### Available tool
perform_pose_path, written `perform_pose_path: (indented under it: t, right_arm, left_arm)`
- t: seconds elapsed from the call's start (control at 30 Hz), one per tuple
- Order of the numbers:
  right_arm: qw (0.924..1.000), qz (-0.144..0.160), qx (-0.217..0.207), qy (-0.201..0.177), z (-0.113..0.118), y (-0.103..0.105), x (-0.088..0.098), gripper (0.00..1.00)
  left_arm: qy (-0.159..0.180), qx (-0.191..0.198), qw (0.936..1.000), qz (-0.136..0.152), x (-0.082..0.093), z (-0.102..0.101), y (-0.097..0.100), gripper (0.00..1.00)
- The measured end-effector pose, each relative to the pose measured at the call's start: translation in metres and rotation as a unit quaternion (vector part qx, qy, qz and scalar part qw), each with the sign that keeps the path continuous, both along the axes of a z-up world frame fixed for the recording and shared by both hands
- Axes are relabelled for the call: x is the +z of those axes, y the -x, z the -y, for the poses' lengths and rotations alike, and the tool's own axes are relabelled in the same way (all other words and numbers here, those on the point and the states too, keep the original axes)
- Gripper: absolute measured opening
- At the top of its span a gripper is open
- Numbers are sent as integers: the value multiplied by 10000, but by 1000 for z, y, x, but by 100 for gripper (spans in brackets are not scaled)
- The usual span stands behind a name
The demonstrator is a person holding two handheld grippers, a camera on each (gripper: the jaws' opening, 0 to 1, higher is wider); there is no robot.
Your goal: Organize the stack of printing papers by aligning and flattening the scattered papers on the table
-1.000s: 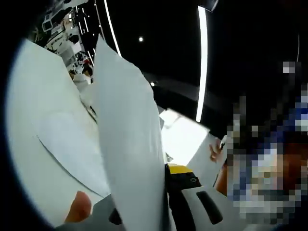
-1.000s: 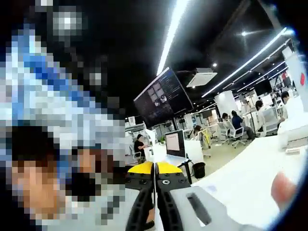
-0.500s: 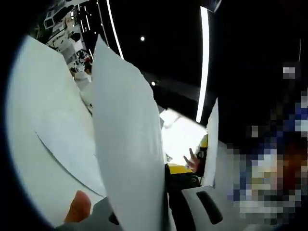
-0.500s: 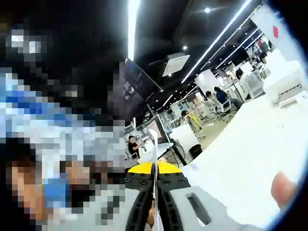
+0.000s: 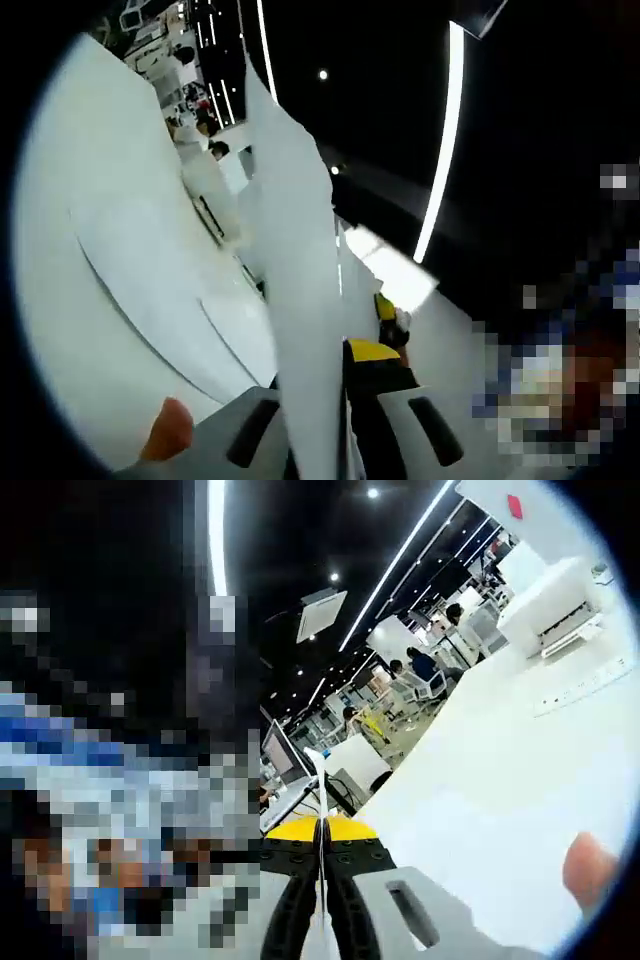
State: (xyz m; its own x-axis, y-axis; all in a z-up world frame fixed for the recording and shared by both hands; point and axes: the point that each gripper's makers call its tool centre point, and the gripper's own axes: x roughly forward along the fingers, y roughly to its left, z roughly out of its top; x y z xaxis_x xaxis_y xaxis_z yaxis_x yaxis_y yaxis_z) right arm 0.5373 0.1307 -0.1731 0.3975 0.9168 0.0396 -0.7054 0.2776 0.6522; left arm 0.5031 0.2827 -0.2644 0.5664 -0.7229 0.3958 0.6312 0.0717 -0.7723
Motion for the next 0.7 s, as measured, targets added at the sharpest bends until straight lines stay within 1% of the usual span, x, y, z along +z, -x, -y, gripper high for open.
perform_pose_path:
  t: [0.1, 0.13, 0.23, 0.33, 0.37, 0.4, 0.43, 0.53, 0.6, 0.7]
  right_arm:
    - [10000, -7, -25, 44, 0, -4, -3, 0]
    - [10000, -2, -48, 80, -1, -2, -6, 0]
    - [9999, -73, -105, 88, 2, -7, -13, 0]
    - [9996, -175, -192, 112, 5, -15, -20, 0]
    - [9995, -232, -204, 110, 5, -17, -23, 0]
    - [9993, -293, -227, 103, 7, -26, -24, 0]
    - [9992, -314, -226, 100, 7, -29, -25, 0]
    - [9990, -387, -203, 119, 5, -31, -31, 0]
    - [9989, -433, -177, 87, 4, -32, -32, 0]
    - [9989, -400, -223, 97, 5, -35, -31, 0]
  left_arm:
    - [102, -21, 9999, -60, 1, 0, 0, 6]
    - [118, -32, 9999, -60, 1, 1, 0, 6]
    - [205, -58, 9997, -120, 1, -1, -2, 6]
    - [386, -55, 9988, -286, 1, -4, -8, 6]
    - [400, -57, 9987, -297, 1, -6, -10, 6]
    - [410, -79, 9986, -329, 1, -6, -12, 6]
    - [390, -77, 9986, -360, 1, -5, -12, 6]
    - [267, -56, 9989, -378, -1, -2, -14, 6]
    - [268, -73, 9987, -417, -2, -3, -17, 6]
    - [307, -74, 9985, -454, -2, -2, -15, 8]
